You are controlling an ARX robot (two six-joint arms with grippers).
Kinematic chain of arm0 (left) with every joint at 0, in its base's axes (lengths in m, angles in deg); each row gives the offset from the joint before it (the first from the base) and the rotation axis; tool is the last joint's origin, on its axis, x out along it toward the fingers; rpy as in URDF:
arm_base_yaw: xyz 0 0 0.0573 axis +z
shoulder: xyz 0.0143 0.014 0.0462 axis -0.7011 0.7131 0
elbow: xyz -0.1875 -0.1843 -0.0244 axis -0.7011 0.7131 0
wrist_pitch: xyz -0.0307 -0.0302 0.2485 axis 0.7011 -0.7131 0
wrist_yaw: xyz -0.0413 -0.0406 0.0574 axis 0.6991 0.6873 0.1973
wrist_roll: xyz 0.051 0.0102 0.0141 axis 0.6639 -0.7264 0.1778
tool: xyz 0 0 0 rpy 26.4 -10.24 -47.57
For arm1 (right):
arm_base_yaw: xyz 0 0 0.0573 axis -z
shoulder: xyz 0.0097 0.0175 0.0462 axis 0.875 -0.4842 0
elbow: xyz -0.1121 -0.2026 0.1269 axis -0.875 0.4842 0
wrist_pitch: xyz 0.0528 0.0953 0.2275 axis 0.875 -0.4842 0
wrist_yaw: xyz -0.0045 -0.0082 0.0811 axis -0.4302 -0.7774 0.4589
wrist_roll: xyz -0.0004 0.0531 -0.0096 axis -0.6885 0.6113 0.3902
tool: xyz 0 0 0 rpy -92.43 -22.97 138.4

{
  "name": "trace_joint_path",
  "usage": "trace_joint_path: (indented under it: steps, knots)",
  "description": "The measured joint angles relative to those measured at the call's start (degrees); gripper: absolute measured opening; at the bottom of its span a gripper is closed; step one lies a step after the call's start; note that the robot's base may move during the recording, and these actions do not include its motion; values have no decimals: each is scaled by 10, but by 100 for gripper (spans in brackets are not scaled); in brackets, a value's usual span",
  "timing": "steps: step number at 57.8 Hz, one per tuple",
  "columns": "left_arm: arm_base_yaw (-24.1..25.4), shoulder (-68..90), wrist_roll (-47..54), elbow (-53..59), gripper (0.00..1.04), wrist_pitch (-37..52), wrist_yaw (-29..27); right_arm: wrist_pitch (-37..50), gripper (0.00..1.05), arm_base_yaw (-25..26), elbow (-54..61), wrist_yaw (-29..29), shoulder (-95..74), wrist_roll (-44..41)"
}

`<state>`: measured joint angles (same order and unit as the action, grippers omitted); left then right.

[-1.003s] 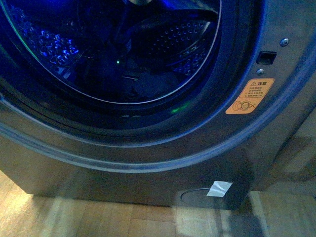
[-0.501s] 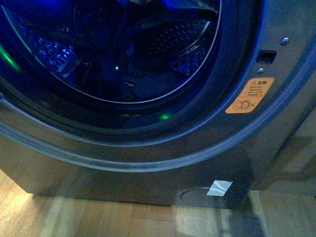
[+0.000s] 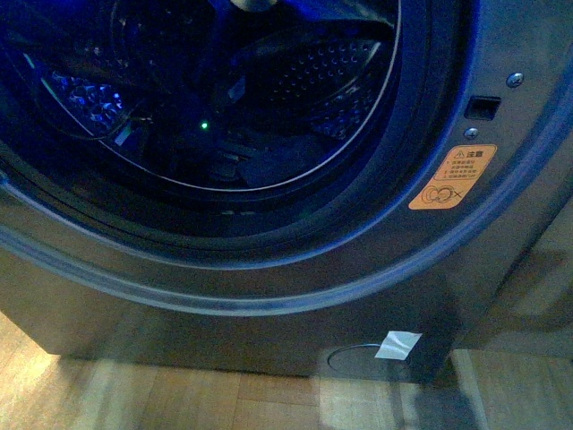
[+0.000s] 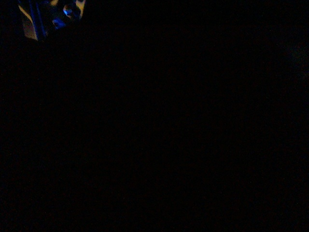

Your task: Collect clothes from washing machine

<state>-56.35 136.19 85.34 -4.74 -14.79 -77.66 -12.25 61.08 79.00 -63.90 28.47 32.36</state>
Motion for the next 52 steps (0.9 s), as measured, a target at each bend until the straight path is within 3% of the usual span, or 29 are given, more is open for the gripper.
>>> trace_joint_path:
  steps: [23,41,52]
  knots:
    - [18,-191,1,235,6,120,85,0,97,0,0,0,0,0]
    - [4,-378,-9,394,6,146,162,0,97,0,0,0,0,0]
    - [16,-486,-22,436,6,134,205,0,97,0,0,0,0,0]
